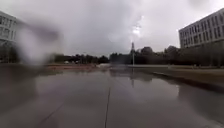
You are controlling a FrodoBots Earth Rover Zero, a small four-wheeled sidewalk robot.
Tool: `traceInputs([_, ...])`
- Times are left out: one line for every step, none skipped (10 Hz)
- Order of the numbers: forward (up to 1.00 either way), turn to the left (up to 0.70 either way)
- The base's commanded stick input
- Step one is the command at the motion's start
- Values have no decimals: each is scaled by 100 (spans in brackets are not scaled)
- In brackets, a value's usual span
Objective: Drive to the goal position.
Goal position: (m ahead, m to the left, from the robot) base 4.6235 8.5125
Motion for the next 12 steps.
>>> traceInputs([67, 12])
traceInputs([67, 33])
traceInputs([67, 34])
traceInputs([67, 34])
traceInputs([67, 34])
traceInputs([67, 34])
traceInputs([67, 34])
traceInputs([67, 34])
traceInputs([68, 34])
traceInputs([68, 34])
traceInputs([68, 34])
traceInputs([68, 34])
